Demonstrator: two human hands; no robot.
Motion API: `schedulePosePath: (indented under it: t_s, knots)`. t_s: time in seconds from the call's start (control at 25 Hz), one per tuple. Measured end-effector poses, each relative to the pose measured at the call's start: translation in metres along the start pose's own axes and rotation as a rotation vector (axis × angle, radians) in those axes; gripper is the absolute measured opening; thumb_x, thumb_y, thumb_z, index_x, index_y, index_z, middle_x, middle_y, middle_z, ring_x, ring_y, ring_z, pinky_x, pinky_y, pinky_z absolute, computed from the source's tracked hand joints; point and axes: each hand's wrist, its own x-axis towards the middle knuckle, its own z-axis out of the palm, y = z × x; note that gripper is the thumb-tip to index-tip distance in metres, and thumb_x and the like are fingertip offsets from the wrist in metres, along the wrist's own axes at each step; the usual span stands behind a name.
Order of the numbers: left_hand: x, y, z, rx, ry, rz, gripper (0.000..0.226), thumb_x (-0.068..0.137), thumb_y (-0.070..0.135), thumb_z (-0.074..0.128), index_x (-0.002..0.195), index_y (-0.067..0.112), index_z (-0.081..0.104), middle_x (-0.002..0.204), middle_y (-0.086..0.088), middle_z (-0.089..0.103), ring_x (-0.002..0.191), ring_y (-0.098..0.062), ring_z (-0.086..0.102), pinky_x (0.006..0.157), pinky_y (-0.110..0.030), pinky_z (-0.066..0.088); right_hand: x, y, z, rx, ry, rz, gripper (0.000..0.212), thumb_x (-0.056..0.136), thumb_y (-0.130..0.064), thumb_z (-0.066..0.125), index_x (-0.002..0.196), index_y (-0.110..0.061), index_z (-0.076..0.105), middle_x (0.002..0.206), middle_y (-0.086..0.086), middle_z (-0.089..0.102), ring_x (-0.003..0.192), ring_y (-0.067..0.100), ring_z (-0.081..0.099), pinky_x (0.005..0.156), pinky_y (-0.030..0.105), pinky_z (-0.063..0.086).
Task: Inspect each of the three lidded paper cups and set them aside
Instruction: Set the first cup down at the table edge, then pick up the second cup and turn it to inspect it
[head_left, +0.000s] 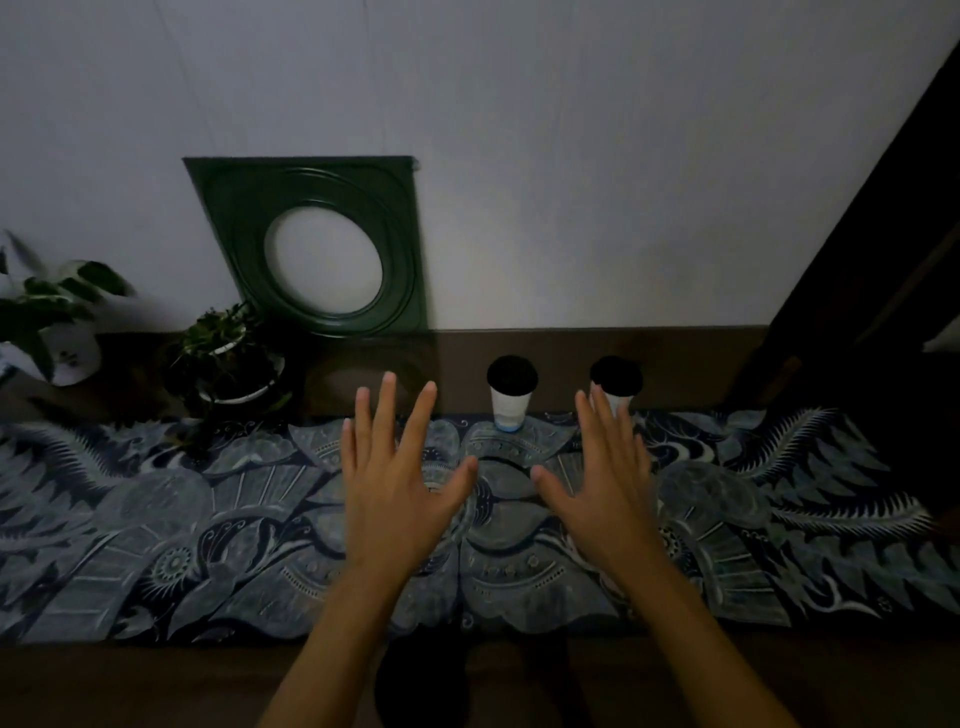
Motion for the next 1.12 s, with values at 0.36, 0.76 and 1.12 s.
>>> schedulePosePath:
  t_s: [0.36,0.76,1.12]
  knots:
    - [0.087,0.015,0.134,-0.114,-0.228,-0.018,0.075,0.085,0.061,0.051,0.152,0.029,0.036,0.166,-0.009,0.022,0.154,-0.031,0.015,0.115,-0.054,0.028,0.074,0.085,0.078,0.539,-0.278,0.359,0.086,0.090,-0.041,0.063,0.155,-0.026,0.009,0.164,-0.002,0.013,0.149,0.019,0.018,0.119,0.040,0.022]
    - [0.173,0.004,0.265,0.210,-0.538,0.153,0.068,0.088,0.065,0.048,0.148,0.038,0.035,0.163,-0.009,0.031,0.150,-0.041,0.020,0.114,-0.067,0.023,0.170,0.141,0.195,0.714,-0.329,0.462,0.075,0.080,-0.019,0.079,0.142,-0.022,0.037,0.137,-0.001,0.051,0.125,0.018,0.052,0.093,0.033,0.052]
    - [0.166,-0.018,0.259,0.016,-0.509,-0.067,0.051,0.092,0.052,0.054,0.138,0.031,0.046,0.145,-0.008,0.043,0.130,-0.035,0.038,0.091,-0.051,0.052,0.193,0.132,0.226,0.656,-0.336,0.320,0.045,0.073,-0.019,0.080,0.109,-0.028,0.055,0.106,-0.003,0.067,0.093,0.015,0.067,0.076,0.040,0.060]
